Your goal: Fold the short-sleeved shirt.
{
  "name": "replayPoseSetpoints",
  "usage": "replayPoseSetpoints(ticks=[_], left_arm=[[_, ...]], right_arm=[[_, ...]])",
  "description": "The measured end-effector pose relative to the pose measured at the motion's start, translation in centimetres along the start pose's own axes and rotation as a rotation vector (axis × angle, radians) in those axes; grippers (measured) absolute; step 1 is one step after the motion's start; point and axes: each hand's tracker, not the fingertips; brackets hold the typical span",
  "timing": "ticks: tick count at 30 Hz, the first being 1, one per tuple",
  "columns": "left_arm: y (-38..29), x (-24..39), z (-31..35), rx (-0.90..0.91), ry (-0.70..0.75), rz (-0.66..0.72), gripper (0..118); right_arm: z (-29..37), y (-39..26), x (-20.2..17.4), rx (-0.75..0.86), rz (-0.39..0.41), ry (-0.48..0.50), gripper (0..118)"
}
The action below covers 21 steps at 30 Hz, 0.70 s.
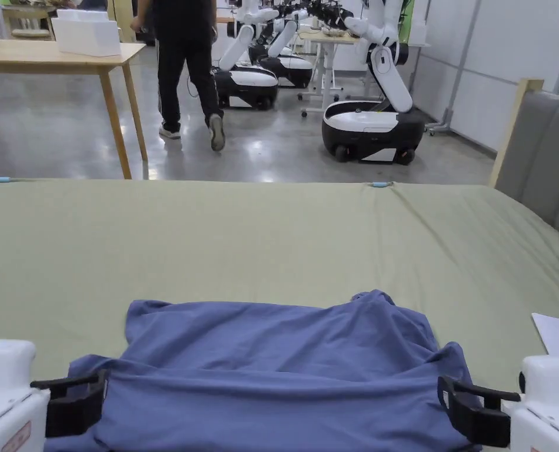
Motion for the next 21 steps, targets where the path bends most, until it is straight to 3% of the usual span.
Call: replayPoseSetpoints(ticks=[2,3,4,5,6,7,9,16,17,19,20,21], left_arm=[[-1.4,0.0,3.4,0.063,0.024,-0.023,114],[-2.4,0.2,4.6,0.055,0.043,-0.031,113],[-3.4,0.3,5.6,0.043,0.036,-0.039,107],[-4.2,0.2,6.2,0.024,0.032,-0.044,88],[-4.6,-0.3,6.4,-0.027,0.04,-0.043,35],[-5.3,-0.5,6.3,-0.076,0.055,-0.043,0],[-6.1,-1.4,6.2,-0.1,0.037,-0.015,0],[-5.7,-5.8,-0.3,-0.209,0.041,0.084,0],[-5.3,-6.5,-1.7,-0.235,0.033,0.111,13],[-4.6,-6.3,-4.4,-0.279,0.049,0.127,104],[-4.5,-6.7,-6.1,-0.324,0.069,0.13,116],[-4.4,-6.9,-7.1,-0.314,0.081,0.127,112]], right_arm=[[2.7,-0.6,-1.2,0.081,0.044,0.005,101],[3.8,-1.0,-1.8,0.099,0.064,0.001,92],[4.3,-1.3,-2.3,0.083,0.063,-0.012,70],[4.7,-1.6,-2.7,0.08,0.066,-0.016,39],[5.1,-1.9,-3.0,0.078,0.073,-0.021,7],[5.6,-2.1,-3.2,0.082,0.074,-0.01,6],[5.7,-2.2,-3.2,0.06,0.053,0.034,6],[5.0,-2.7,-2.8,0.021,0.043,0.031,6],[4.7,-2.7,-2.4,0.008,0.036,0.031,6],[4.2,-2.9,-2.0,-0.01,0.025,0.023,6],[3.9,-3.0,-1.6,-0.021,0.019,0.008,6],[3.6,-3.1,-1.2,-0.033,0.012,-0.004,6]])
